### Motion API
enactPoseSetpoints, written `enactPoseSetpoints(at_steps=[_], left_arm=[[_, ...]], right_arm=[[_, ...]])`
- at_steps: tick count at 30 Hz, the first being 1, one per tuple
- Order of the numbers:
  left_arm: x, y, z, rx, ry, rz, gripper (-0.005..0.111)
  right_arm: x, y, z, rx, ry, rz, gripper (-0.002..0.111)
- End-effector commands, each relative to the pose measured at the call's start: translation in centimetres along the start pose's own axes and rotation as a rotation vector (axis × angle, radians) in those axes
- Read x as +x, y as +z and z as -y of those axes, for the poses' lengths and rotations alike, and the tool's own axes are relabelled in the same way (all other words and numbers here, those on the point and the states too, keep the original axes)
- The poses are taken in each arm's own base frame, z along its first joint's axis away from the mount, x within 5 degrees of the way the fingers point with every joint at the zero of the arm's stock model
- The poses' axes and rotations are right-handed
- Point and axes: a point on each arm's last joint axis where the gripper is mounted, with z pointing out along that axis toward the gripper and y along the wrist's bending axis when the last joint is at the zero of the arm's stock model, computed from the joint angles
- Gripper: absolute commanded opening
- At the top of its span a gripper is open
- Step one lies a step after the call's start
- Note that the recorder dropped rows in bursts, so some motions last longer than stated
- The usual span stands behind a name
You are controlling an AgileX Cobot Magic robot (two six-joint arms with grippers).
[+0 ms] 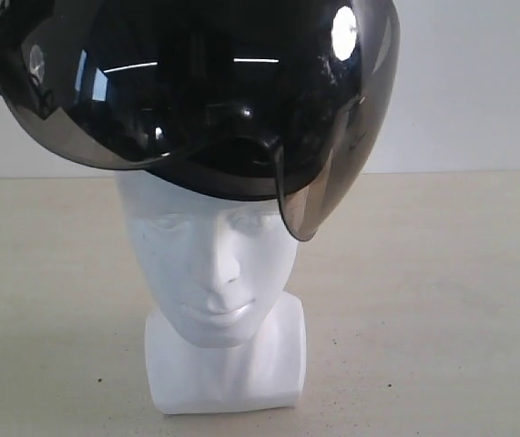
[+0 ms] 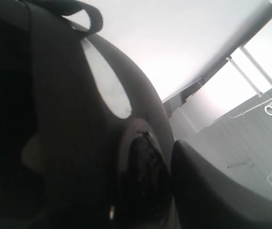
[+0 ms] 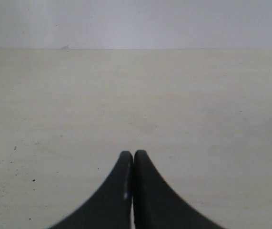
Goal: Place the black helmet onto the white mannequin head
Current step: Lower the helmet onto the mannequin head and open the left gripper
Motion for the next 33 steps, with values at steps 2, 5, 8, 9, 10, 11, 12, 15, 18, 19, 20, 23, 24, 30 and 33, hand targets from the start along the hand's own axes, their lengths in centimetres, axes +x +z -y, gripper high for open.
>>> enactPoseSetpoints(at_steps=[2,5,8,9,10,11,12,15,18,19,20,23,24,30,33], left_arm=[[-1.6,-0.6,-1.6,-0.135,0.108,0.111,0.004],[-1.7,-0.6,-2.4,-0.157,0.099,0.114,0.004],[-1.8,-0.7,-3.1,-0.173,0.090,0.119,0.004],[-1.9,-0.7,-3.1,-0.177,0.098,0.122,0.004],[-2.0,-0.8,-3.2,-0.182,0.106,0.126,0.004],[-2.2,-0.9,-3.2,-0.186,0.118,0.133,0.004],[-2.5,-1.1,-3.3,-0.191,0.124,0.141,0.004],[-2.9,-1.5,-3.2,-0.188,0.122,0.136,0.004],[-2.7,-1.6,-3.3,-0.197,0.122,0.105,0.004],[-2.7,-1.5,-3.3,-0.198,0.123,0.099,0.004],[-2.6,-1.6,-3.3,-0.199,0.123,0.098,0.004],[-2.7,-1.6,-3.6,-0.226,0.131,0.102,0.004],[-2.6,-1.6,-3.6,-0.235,0.136,0.095,0.004],[-2.4,-1.8,-4.1,-0.289,0.150,0.060,0.004],[-2.3,-1.8,-4.3,-0.305,0.152,0.054,0.004]], right_arm=[[-0.1,0.0,0.0,0.003,-0.005,0.010,0.000],[-0.1,0.0,0.0,0.003,-0.005,0.010,0.000],[-0.1,0.0,0.0,0.003,-0.005,0.010,0.000],[-0.1,0.0,0.0,0.003,-0.005,0.010,0.000],[-0.1,0.0,0.0,0.003,-0.005,0.010,0.000],[-0.1,0.0,0.0,0.003,-0.005,0.010,0.000],[-0.1,0.0,0.0,0.003,-0.005,0.010,0.000],[-0.1,0.0,0.0,0.003,-0.005,0.010,0.000],[-0.1,0.0,0.0,0.003,-0.005,0.010,0.000],[-0.1,0.0,0.0,0.003,-0.005,0.010,0.000],[-0.1,0.0,0.0,0.003,-0.005,0.010,0.000],[-0.1,0.0,0.0,0.003,-0.005,0.010,0.000],[-0.1,0.0,0.0,0.003,-0.005,0.010,0.000],[-0.1,0.0,0.0,0.003,-0.005,0.010,0.000],[-0.1,0.0,0.0,0.003,-0.005,0.010,0.000]])
